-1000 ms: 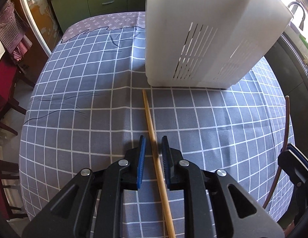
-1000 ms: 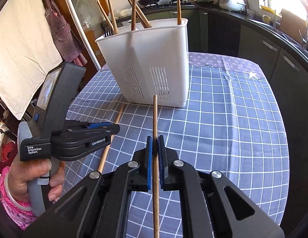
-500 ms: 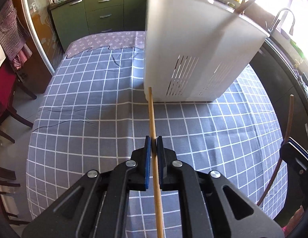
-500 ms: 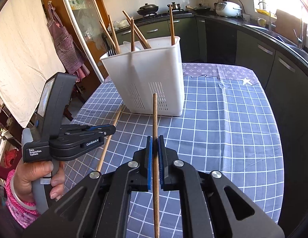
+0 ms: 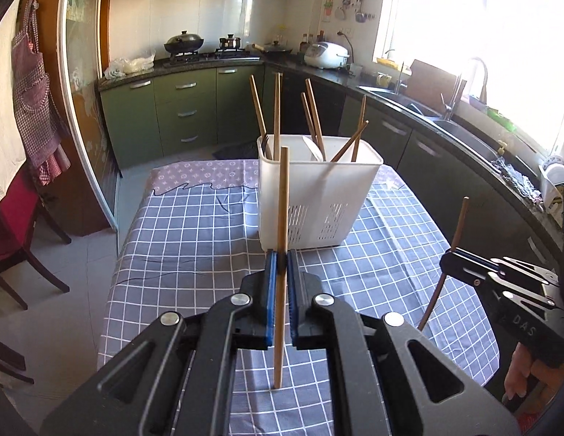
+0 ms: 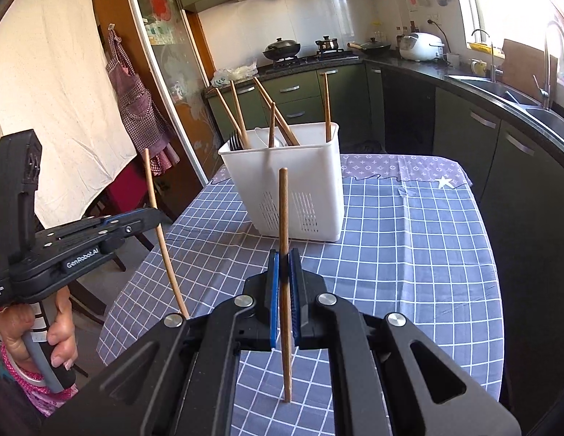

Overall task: Organize utensils
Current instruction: 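Lift both held chopsticks and carry them up to the white holder, then insert both chopsticks into the white holder and open both grippers, then lower the left gripper and grasp a wooden chopstick lying on the cloth, then lift the chopstick upright in the left gripper and carry it to the holder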

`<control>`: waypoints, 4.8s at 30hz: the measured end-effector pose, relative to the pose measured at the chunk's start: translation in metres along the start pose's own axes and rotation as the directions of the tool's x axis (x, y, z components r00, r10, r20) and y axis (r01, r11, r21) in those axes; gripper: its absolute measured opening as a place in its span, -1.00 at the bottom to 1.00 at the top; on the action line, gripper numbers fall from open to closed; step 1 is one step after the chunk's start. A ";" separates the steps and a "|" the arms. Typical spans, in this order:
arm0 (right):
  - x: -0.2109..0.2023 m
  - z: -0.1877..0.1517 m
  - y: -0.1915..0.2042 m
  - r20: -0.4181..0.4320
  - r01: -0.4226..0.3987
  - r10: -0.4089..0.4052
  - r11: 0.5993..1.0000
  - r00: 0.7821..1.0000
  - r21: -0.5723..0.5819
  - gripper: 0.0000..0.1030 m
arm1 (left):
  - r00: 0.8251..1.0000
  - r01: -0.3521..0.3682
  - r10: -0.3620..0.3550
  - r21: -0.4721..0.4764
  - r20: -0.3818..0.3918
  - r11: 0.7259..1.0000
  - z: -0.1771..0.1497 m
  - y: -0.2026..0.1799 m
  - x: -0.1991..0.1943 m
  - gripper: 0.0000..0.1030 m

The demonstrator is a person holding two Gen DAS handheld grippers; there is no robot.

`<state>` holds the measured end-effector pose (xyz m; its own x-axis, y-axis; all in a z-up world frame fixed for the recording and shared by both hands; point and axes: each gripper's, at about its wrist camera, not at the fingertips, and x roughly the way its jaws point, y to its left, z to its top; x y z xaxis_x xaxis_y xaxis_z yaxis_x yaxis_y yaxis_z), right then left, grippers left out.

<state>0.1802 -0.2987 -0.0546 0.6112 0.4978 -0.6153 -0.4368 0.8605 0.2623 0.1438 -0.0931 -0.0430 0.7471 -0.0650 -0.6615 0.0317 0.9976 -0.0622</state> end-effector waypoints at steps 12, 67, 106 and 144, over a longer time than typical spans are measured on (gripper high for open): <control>-0.004 -0.002 0.003 0.006 -0.006 0.006 1.000 1.000 -0.009 -0.87 | 1.000 -0.001 0.001 0.015 0.015 1.000 0.000 0.000 -0.011 -0.89; 0.013 0.222 -0.008 0.207 0.011 0.002 0.998 0.978 -0.062 -0.87 | 0.954 0.065 -0.083 0.070 0.287 0.995 0.189 -0.002 -0.011 -0.89; -0.035 0.065 -0.146 0.045 0.031 -0.037 0.991 0.998 0.133 -0.29 | 0.810 0.583 -0.257 0.678 -0.527 0.448 -0.010 -0.175 0.223 -0.71; -0.036 0.009 -0.150 -0.023 0.049 -0.045 0.973 0.999 0.224 -0.18 | 0.895 0.425 -0.391 0.680 -0.216 0.597 0.002 -0.137 0.080 -0.88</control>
<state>0.2295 -0.4445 -0.0657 0.6149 0.4560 -0.6434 -0.2475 0.8862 0.3916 0.2007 -0.2346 -0.0862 0.5126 -0.4538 -0.7289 0.7883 0.5852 0.1901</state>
